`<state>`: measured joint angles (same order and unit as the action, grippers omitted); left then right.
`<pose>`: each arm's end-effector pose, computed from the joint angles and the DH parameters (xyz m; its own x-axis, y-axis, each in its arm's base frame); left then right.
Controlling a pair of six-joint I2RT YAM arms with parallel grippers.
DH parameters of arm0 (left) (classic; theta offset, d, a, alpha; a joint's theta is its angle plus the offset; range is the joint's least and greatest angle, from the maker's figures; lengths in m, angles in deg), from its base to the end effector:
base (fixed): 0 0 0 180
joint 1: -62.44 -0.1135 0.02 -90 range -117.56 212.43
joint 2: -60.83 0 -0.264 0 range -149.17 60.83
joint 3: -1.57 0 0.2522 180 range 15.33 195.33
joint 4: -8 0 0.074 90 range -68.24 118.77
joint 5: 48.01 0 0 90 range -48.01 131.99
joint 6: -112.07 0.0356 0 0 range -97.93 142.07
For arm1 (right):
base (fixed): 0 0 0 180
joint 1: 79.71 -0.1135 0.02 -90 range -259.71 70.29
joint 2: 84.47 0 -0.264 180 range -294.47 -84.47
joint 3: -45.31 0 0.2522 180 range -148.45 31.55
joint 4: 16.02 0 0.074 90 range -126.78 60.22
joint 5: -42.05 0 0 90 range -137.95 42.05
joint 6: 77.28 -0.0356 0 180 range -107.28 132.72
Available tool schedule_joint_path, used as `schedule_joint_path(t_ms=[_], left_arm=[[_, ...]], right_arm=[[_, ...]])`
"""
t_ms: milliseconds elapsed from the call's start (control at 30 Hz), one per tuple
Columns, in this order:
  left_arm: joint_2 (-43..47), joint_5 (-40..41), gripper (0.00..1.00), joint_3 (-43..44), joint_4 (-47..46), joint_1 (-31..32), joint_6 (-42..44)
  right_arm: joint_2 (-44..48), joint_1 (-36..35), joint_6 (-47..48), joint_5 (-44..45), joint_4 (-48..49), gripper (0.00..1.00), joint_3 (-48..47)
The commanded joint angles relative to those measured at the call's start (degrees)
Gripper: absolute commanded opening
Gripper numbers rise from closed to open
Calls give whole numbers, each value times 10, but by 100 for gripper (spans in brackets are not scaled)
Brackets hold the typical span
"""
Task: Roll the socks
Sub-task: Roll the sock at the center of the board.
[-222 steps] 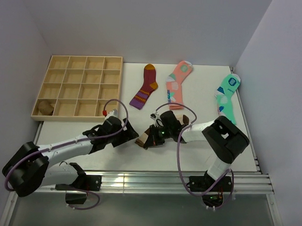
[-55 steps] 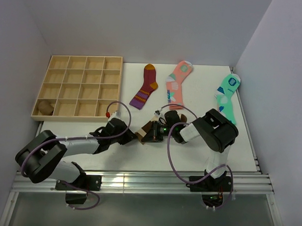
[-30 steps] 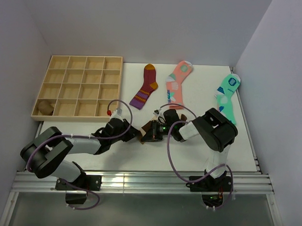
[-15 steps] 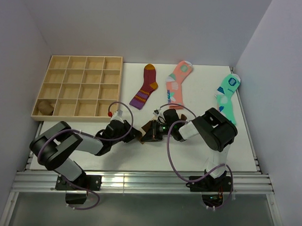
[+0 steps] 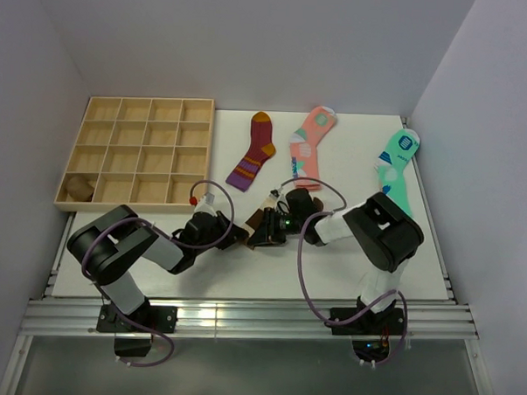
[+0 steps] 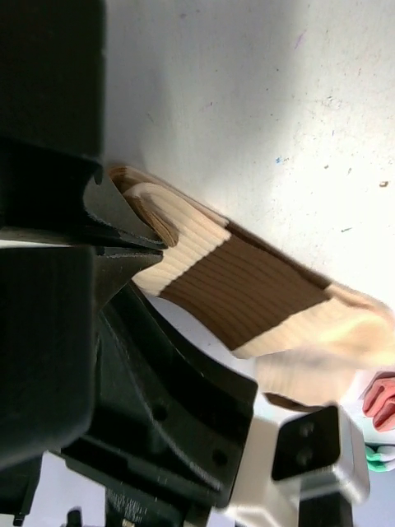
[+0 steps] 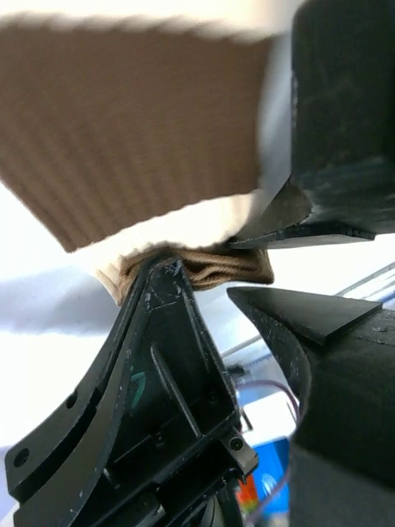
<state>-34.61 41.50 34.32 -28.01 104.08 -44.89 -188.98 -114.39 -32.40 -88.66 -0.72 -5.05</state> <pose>0.1931 -0.1721 0.1030 -0.7480 -0.5663 -0.3462 -0.0465 0.5650 -0.8238 0.2438 0.1969 0.1013 -0.9656 -0.0149 -0.2596 -0.2336 0.4888 0.8405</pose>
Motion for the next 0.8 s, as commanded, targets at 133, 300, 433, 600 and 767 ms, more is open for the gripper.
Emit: schedule_joint_path(t_ms=[133, 300, 433, 600, 767], left_arm=[[-6, -7, 6, 12, 31, -3, 14], [-9, -10, 5, 33, 65, -3, 27], [-12, -11, 5, 40, 79, -3, 31], [-19, -18, 6, 47, 81, -3, 30], [-23, -23, 5, 54, 84, -3, 32]], right_arm=[[132, -19, 122, 197, -188, 34, -8], [189, -96, 199, 334, -254, 35, -29], [210, -152, 247, 401, -247, 34, -32], [211, -181, 274, 406, -214, 32, -29], [196, -198, 284, 419, -207, 22, -45]])
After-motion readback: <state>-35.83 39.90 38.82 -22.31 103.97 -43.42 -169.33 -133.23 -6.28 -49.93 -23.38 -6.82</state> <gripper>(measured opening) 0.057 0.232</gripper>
